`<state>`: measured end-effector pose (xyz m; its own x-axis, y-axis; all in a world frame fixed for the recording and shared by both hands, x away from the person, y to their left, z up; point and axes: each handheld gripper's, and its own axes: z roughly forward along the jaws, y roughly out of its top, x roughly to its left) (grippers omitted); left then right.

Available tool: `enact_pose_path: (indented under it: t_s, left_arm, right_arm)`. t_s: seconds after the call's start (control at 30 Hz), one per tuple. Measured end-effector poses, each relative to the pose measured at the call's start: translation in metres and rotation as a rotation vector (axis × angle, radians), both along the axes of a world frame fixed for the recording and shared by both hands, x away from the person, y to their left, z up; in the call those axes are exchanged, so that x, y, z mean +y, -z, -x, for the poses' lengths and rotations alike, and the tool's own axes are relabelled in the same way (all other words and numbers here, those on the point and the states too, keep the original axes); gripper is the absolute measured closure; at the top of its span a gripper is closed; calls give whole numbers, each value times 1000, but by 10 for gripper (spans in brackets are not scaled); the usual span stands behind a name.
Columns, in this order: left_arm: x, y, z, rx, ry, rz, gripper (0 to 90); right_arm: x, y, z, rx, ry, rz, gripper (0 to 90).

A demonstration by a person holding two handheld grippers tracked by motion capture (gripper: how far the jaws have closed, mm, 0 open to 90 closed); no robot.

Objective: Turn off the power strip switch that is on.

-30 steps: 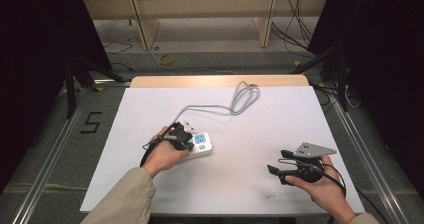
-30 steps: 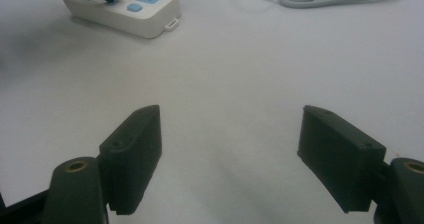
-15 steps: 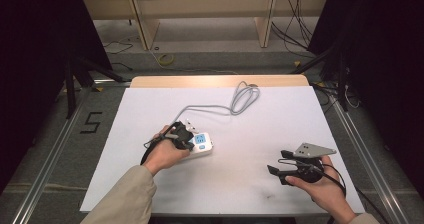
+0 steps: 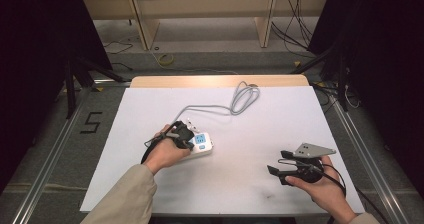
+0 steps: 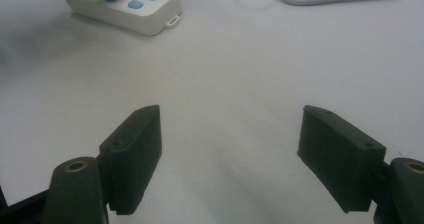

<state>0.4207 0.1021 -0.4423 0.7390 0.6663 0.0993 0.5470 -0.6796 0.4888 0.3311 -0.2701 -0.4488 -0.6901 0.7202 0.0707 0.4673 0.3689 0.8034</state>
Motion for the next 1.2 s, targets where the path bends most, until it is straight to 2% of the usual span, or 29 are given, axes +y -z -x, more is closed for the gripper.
enact_pose_path:
  t_s: [0.23,0.8,1.2]
  left_arm:
    - [1,0,-1,16,-17,17,900]
    - [-3,-1,-1,8,-8,-25,900]
    - [-3,-1,-2,22,-18,-16,900]
  right_arm:
    - [0,0,0,1,-1,1,258]
    - [0,0,0,1,-3,3,258]
    - [0,0,1,0,-7,5,258]
